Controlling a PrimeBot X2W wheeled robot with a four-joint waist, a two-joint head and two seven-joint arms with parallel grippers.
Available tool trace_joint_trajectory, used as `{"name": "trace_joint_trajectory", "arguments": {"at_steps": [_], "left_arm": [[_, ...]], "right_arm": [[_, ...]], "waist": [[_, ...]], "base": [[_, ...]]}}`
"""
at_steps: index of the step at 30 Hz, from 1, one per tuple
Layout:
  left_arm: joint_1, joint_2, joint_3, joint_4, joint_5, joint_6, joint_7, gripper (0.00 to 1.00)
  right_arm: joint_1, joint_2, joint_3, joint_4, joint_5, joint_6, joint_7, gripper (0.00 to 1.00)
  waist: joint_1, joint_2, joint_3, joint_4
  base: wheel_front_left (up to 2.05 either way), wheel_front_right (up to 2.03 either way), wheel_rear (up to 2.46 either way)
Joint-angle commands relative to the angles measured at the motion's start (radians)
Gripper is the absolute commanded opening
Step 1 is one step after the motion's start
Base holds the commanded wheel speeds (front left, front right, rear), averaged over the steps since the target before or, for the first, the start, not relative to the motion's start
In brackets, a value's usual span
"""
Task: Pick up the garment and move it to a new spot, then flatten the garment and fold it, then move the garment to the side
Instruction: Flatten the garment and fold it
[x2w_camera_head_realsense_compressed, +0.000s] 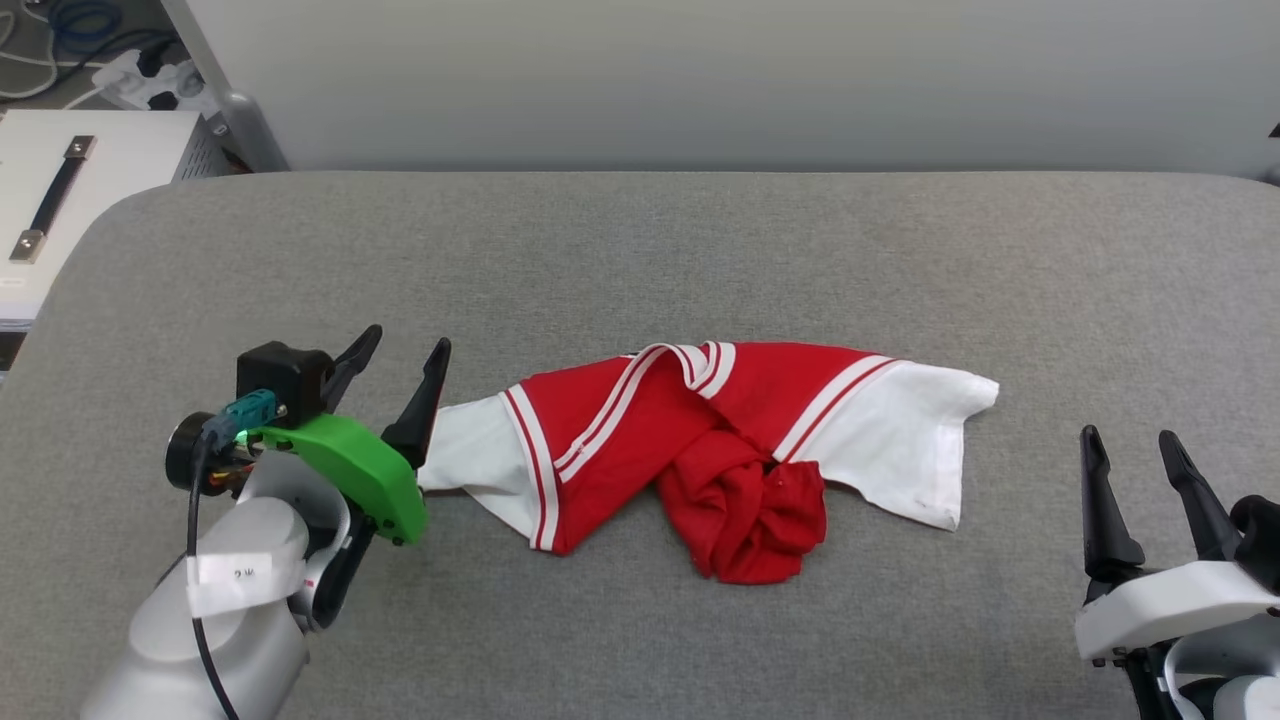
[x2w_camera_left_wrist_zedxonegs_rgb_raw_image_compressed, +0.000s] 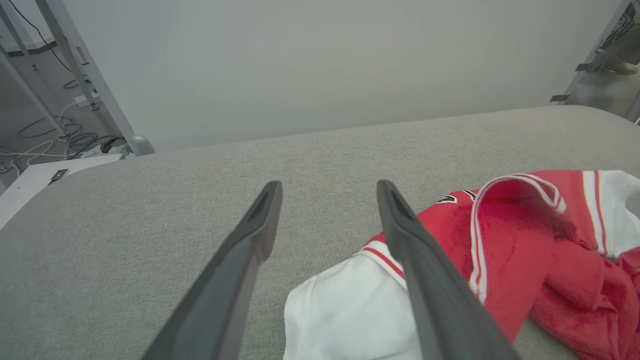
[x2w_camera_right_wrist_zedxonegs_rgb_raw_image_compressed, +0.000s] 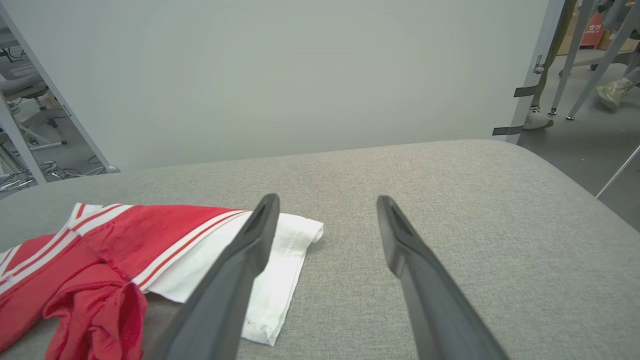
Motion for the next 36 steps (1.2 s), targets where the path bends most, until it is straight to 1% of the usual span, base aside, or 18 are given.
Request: {"name": "trace_joint_trajectory", "arguments": {"at_steps": [1,3,5,7,8,11,13,16,18,21,24,26,32,33,36], "left_arm": [[0.038,-0.013,0.021,-0.037,0.009,0.017,-0.018,1.0],[0.08,-0.019,0.065,-0.121,0.032,0.048,-0.029,1.0],[0.133,-0.03,0.141,-0.252,0.093,0.082,-0.03,1.0],[0.203,-0.054,0.226,-0.386,0.174,0.109,-0.03,1.0],[0.251,-0.07,0.261,-0.442,0.22,0.114,-0.031,1.0],[0.36,-0.121,0.326,-0.533,0.311,0.105,-0.031,1.0],[0.409,-0.156,0.36,-0.568,0.364,0.088,-0.031,1.0],[0.45,-0.211,0.402,-0.583,0.41,0.054,-0.031,1.0],[0.459,-0.24,0.421,-0.583,0.448,0.022,-0.031,1.0],[0.46,-0.275,0.447,-0.579,0.479,-0.009,-0.031,1.0],[0.459,-0.301,0.471,-0.576,0.504,-0.033,-0.031,1.0],[0.457,-0.315,0.482,-0.574,0.516,-0.044,-0.031,1.0],[0.446,-0.346,0.493,-0.568,0.54,-0.063,-0.031,1.0],[0.443,-0.35,0.492,-0.567,0.542,-0.064,-0.031,1.0],[0.435,-0.358,0.493,-0.567,0.548,-0.067,-0.031,1.0]], "right_arm": [[0.013,0.001,-0.006,-0.007,0.002,-0.001,0.005,1.0],[0.022,0.003,-0.014,-0.013,0.003,-0.001,0.005,1.0],[0.03,0.006,-0.022,-0.018,0.004,-0.001,0.005,1.0],[0.037,0.007,-0.027,-0.021,0.005,-0.001,0.006,1.0],[0.04,0.007,-0.029,-0.022,0.005,-0.001,0.007,1.0],[0.042,0.007,-0.03,-0.023,0.006,-0.001,0.012,1.0],[0.042,0.002,-0.025,-0.023,0.007,-0.001,0.025,1.0],[0.042,-0.015,-0.017,-0.019,0.008,-0.001,0.07,1.0],[0.041,-0.041,-0.005,-0.012,-0.001,-0.001,0.143,1.0],[0.02,-0.072,0.011,-0.019,0.003,-0.001,0.255,1.0],[-0.009,-0.098,0.031,-0.025,0.029,-0.001,0.423,1.0],[-0.031,-0.118,0.039,-0.037,0.034,-0.001,0.531,1.0],[-0.095,-0.121,0.022,-0.04,0.032,-0.001,0.849,1.0],[-0.105,-0.122,0.017,-0.038,0.022,-0.001,0.893,1.0],[-0.128,-0.118,0.005,-0.03,0.002,-0.001,0.966,1.0]], "waist": [[0.0,0.0,-0.017,0.018],[0.0,0.0,-0.022,0.027],[0.0,0.0,-0.023,0.036],[0.0,0.0,-0.022,0.044],[0.0,0.0,-0.021,0.047],[0.0,0.0,-0.018,0.054],[0.0,0.0,-0.013,0.062],[0.0,0.0,-0.007,0.08],[0.0,0.0,-0.002,0.095],[0.0,0.0,0.007,0.114],[0.0,0.0,0.016,0.131],[0.0,0.0,0.024,0.144],[0.0,0.0,0.054,0.186],[0.0,0.0,0.06,0.194],[0.0,0.0,0.077,0.215]], "base": [[0.0,0.0,0.0],[0.0,0.0,0.0],[0.0,0.0,0.0],[0.0,0.0,0.0],[0.0,0.0,0.0],[0.0,0.0,0.0],[0.0,0.0,0.0],[0.0,0.0,0.0],[0.0,0.0,0.0],[0.0,0.0,0.0],[0.0,0.0,0.0],[0.0,0.0,0.0],[0.0,0.0,0.0],[0.0,0.0,0.0],[0.0,0.0,0.0]]}}
